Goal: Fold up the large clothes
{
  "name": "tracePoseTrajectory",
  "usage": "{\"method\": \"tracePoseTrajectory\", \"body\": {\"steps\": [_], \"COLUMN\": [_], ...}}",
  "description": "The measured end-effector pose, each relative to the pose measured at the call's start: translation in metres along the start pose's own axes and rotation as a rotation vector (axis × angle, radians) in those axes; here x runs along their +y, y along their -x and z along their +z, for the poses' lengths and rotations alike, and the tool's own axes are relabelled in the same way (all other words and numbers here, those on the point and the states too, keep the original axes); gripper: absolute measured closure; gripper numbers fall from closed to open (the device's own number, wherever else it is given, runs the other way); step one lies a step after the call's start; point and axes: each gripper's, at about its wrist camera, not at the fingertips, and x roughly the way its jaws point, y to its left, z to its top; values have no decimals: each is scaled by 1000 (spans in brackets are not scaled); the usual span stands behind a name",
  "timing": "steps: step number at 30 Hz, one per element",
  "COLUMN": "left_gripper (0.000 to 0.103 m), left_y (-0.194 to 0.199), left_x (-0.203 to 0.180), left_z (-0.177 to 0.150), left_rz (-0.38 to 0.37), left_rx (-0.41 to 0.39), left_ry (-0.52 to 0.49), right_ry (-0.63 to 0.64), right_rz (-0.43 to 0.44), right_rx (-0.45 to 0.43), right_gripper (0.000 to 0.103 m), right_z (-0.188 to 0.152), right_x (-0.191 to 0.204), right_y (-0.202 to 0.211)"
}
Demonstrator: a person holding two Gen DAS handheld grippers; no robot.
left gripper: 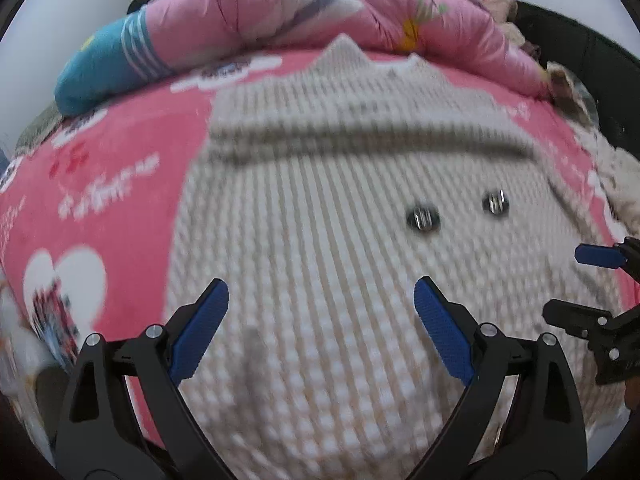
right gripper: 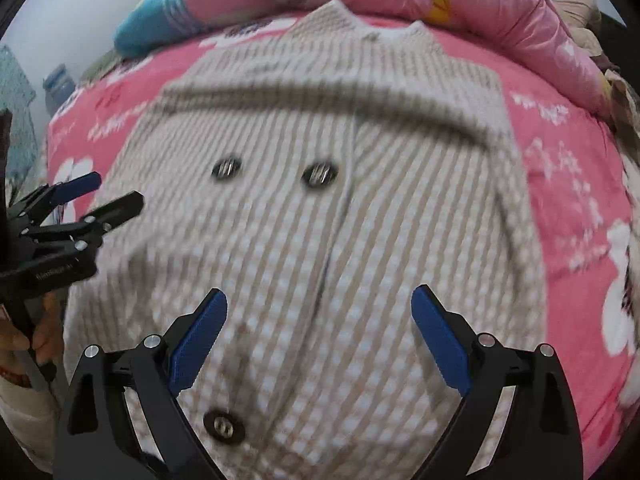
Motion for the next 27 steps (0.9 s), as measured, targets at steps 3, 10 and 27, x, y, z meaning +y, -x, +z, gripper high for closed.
{"method": "tracePoseTrajectory", "body": {"steps": [3,10,27], "left_gripper": [12,8,8], "left_y": [-14,-12,-12], "left_x": [-6,3,10], "left_z": [-22,-34,-33], "left_rz": [33,22,-8], "left_rx": [24,-3,8], "left_ry": [-6,13,20], "right_ry": [3,-30,-133], "right_rz": [-11,-20,-21], "right_rx": [19,-4,68], "right_gripper": [9,6,6], "right_z": [-8,-15,-16], "right_x": [3,-2,-2], "right_y": [-16,-23,-25]}}
